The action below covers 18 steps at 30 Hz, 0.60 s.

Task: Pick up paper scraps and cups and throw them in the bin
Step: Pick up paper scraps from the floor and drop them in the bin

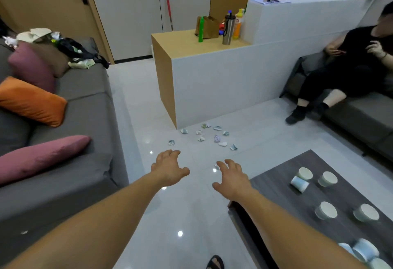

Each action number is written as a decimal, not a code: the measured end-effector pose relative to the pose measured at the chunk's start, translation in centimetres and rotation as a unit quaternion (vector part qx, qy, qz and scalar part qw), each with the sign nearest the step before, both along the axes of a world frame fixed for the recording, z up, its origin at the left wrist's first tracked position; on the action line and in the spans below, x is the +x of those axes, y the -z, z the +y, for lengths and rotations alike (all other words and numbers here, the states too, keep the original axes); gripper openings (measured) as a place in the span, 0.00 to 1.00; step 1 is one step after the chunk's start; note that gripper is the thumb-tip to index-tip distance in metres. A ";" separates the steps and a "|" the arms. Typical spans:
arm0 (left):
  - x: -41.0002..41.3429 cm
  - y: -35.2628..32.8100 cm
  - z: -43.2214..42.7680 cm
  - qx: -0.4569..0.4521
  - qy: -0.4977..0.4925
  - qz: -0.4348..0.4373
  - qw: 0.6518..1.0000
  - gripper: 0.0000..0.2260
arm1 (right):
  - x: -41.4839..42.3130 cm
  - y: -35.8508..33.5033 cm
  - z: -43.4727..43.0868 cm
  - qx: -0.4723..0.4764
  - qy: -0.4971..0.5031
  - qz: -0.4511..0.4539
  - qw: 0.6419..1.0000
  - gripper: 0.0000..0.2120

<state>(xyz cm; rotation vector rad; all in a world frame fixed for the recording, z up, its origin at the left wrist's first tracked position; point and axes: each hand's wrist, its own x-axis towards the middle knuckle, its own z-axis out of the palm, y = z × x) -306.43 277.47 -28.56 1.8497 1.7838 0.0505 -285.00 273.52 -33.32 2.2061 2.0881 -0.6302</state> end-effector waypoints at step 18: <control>10.2 8.3 36.4 -0.092 0.072 -0.028 0.993 0.35 | 8.8 6.0 31.2 -0.089 0.082 -0.007 0.993 0.36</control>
